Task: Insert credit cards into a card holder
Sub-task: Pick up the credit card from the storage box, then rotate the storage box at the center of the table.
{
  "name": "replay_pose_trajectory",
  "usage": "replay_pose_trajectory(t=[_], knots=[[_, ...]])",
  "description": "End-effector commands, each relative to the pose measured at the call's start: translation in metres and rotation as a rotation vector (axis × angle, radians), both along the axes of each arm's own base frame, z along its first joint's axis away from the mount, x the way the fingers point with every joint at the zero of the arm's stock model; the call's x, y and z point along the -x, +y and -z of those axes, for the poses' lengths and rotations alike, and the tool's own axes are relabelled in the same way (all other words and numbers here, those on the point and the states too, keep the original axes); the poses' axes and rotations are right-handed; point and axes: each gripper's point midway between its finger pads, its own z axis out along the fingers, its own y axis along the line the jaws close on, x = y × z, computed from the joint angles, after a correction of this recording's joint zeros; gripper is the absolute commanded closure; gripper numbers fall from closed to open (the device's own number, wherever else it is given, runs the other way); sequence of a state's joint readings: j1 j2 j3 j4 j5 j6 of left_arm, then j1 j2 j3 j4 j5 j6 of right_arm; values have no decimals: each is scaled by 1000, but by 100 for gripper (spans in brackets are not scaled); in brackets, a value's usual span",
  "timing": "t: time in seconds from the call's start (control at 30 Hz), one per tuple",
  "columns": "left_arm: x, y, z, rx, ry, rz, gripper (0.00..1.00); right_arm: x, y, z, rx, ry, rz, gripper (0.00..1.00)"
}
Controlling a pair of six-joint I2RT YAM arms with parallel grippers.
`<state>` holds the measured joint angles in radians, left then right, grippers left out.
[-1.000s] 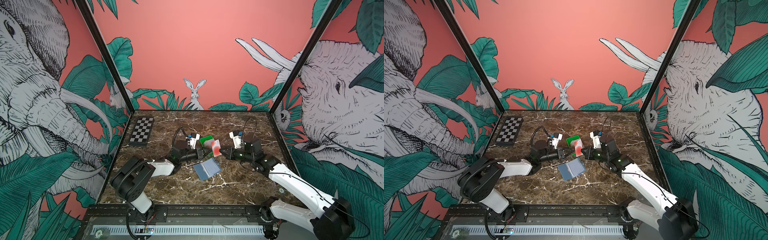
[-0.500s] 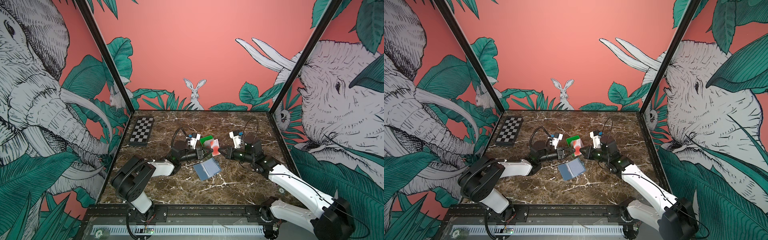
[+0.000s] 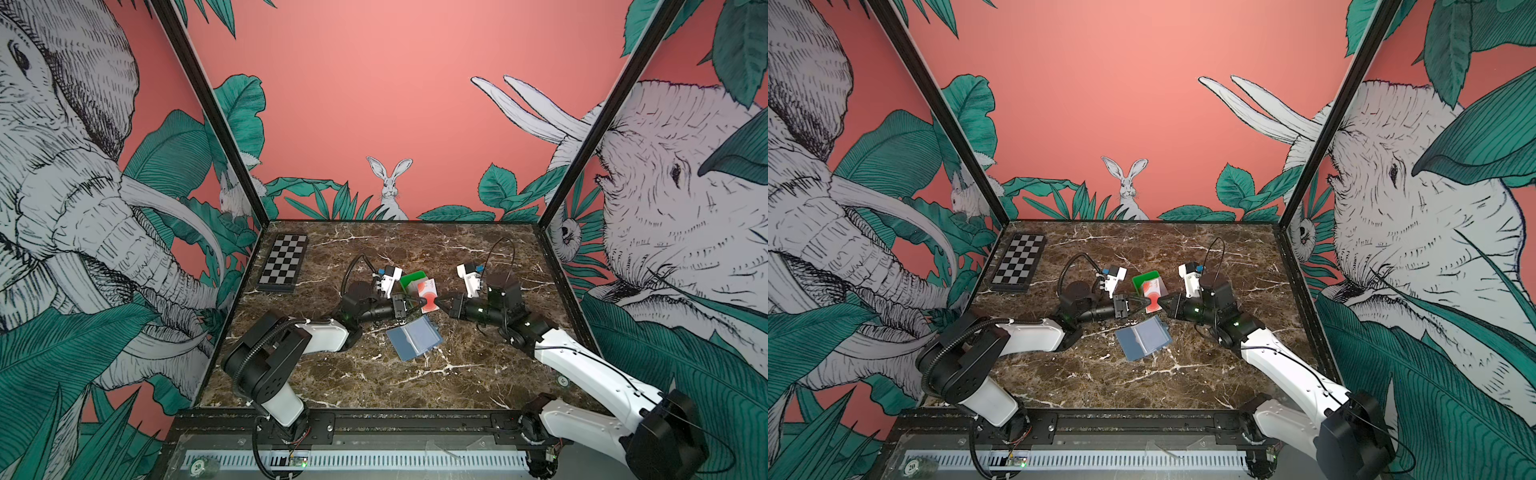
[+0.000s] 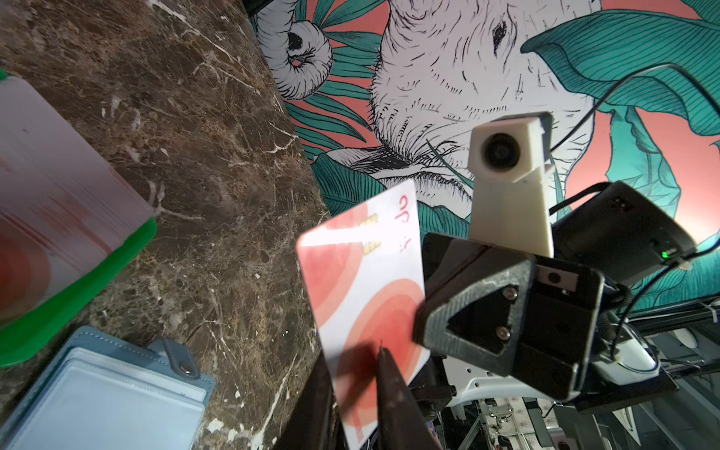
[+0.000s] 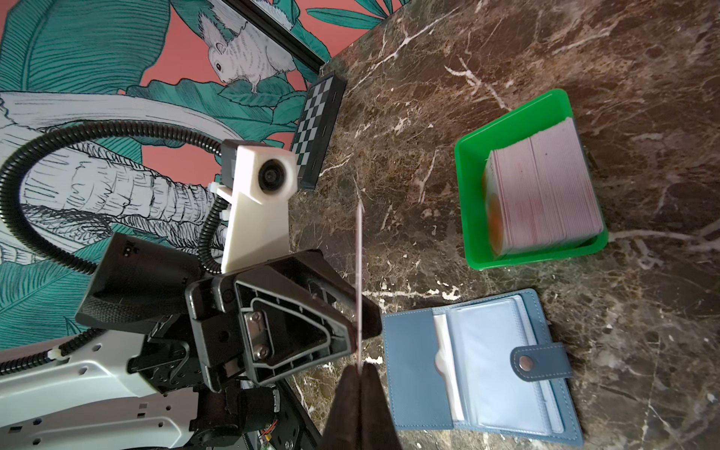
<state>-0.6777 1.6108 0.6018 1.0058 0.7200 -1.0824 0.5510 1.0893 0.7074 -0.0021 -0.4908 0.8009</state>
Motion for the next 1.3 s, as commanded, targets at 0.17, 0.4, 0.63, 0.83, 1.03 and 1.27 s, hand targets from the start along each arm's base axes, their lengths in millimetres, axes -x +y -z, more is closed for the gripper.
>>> replay_pose_trajectory(t=[0.17, 0.4, 0.63, 0.83, 1.03, 1.27], knots=[[6, 0, -21, 39, -52, 23, 86, -1, -5, 17, 63, 0, 13, 95], [5, 2, -17, 22, -38, 3, 97, -1, -9, 27, 93, 9, 24, 81], [5, 13, 9, -93, -2, -50, 100, 2, -24, 52, 209, 37, 62, 75], [5, 30, 28, -204, 11, -129, 100, 10, -38, 81, 342, 60, 73, 74], [6, 43, 37, -235, 14, -179, 100, 17, -47, 120, 489, 110, 46, 76], [8, 51, 31, -229, -25, -213, 100, 16, -42, 150, 549, 151, 24, 83]])
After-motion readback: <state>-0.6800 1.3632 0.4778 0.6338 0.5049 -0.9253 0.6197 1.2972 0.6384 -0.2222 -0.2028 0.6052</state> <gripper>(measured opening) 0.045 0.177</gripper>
